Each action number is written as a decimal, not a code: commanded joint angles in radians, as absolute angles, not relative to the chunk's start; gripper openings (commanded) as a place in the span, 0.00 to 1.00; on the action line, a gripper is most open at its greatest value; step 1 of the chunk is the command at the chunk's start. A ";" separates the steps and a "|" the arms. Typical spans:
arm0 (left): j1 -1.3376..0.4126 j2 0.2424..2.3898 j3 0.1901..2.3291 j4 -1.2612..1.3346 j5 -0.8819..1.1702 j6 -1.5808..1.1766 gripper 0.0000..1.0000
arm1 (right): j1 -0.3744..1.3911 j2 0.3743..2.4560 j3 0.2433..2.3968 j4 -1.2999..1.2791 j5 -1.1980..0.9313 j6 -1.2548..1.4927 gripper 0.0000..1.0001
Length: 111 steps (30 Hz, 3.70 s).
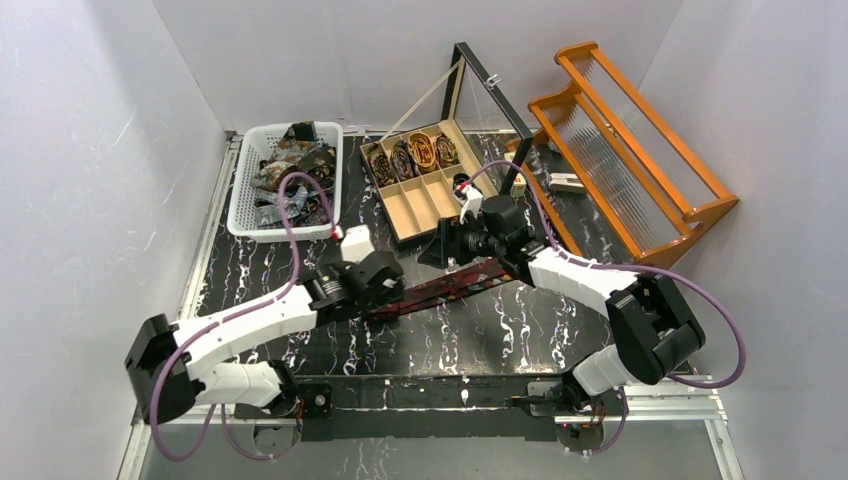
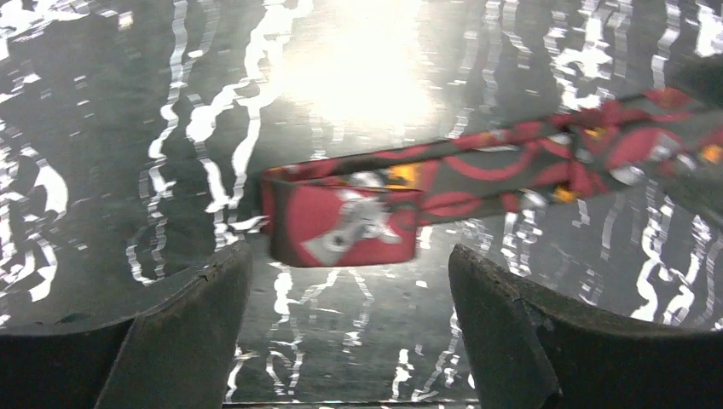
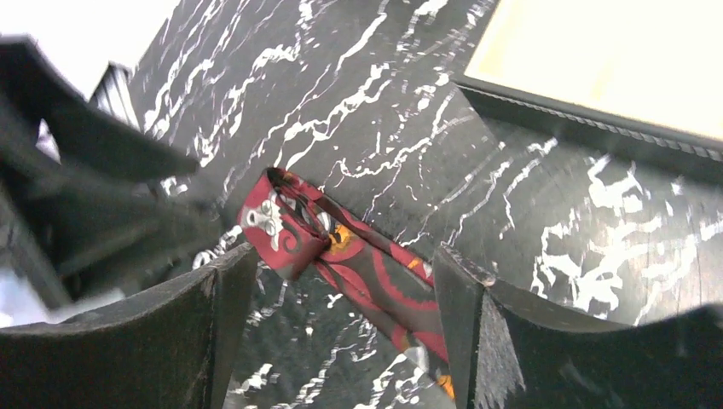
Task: Roll the ties
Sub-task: Roll the tie at the center of the board.
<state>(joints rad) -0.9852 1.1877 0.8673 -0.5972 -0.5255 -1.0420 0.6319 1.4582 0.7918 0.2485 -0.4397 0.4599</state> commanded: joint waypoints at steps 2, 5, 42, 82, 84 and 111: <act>-0.897 1.045 0.715 -0.613 -0.520 -1.116 0.88 | 0.711 1.473 0.725 0.590 -0.610 0.028 0.87; -0.844 0.957 0.654 -0.611 -0.489 -1.124 0.95 | 0.805 1.523 0.816 0.444 -0.610 -0.208 0.90; -0.304 0.795 0.504 -0.609 0.068 -0.938 0.98 | 1.014 1.954 1.084 0.213 -0.502 -0.497 0.97; -0.305 0.823 0.427 -0.532 0.120 -0.965 0.98 | 1.008 1.992 1.056 0.072 -0.554 -0.561 0.54; -0.304 0.810 0.427 -0.533 0.106 -0.978 0.98 | 1.024 2.005 1.057 0.102 -0.534 -0.532 0.54; -0.304 0.722 0.396 -0.469 0.101 -0.971 0.98 | 0.950 1.478 0.836 0.208 -0.012 0.466 0.99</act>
